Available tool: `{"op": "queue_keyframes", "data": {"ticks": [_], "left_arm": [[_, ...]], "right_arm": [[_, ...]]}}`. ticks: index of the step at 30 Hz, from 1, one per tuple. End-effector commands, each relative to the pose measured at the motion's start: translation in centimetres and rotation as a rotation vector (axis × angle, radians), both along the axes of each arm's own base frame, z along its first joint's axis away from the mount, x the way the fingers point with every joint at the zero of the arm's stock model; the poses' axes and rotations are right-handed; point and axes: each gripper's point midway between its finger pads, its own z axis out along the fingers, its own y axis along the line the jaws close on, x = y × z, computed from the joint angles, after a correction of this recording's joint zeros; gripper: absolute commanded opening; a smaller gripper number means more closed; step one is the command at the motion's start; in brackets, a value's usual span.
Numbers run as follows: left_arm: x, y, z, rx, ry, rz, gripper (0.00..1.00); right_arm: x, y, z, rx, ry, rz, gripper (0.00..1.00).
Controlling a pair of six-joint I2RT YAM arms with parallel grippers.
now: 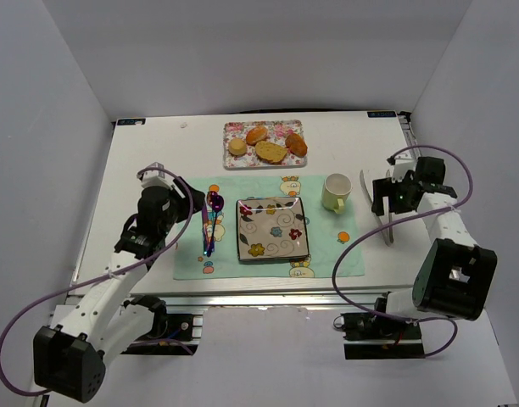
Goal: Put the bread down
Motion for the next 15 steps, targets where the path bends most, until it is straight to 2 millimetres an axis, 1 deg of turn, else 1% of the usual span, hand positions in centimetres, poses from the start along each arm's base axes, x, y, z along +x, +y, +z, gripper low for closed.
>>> {"op": "queue_keyframes", "data": {"ticks": [1,2,3,4,5,7,8,10,11,12,14,15], "left_arm": [[-0.2,0.9,0.3,-0.006,-0.011,0.051,0.75],[-0.3,1.0,0.2,0.006,-0.004,0.049,0.75],[-0.2,1.0,0.5,0.011,-0.007,0.047,0.75],[-0.1,1.0,0.4,0.018,-0.004,0.047,0.75],[-0.1,1.1,0.3,0.026,0.002,0.047,0.76],[0.1,1.0,0.3,0.03,0.004,0.045,0.75],[0.2,1.0,0.3,0.03,0.006,0.045,0.75],[0.3,1.0,0.3,0.027,0.005,0.047,0.75],[0.4,0.9,0.3,0.026,0.005,0.047,0.75],[0.4,0.9,0.4,0.019,0.003,0.048,0.76],[0.5,0.9,0.4,0.018,0.003,0.052,0.75],[0.4,0.9,0.4,0.019,0.005,0.052,0.75]], "right_arm": [[0.2,-2.0,-1.8,-0.117,0.033,-0.052,0.89],[0.3,-2.3,-2.5,-0.128,0.051,-0.065,0.89],[0.4,-2.5,-3.5,-0.128,0.082,-0.072,0.89],[0.7,-2.6,-4.0,-0.131,0.082,-0.074,0.89],[0.7,-2.6,-4.9,-0.128,0.102,-0.071,0.89],[0.9,-2.2,-5.8,-0.116,0.116,-0.057,0.87],[0.9,-1.9,-6.9,-0.113,0.141,-0.049,0.85],[1.0,-1.8,-7.8,-0.107,0.161,-0.05,0.8],[1.0,-1.8,-8.7,-0.107,0.183,-0.052,0.77],[1.4,-2.1,-9.1,-0.113,0.184,-0.069,0.72],[1.5,-2.1,-9.5,-0.112,0.194,-0.074,0.66],[1.5,-2.1,-9.6,-0.108,0.197,-0.076,0.65]]}}
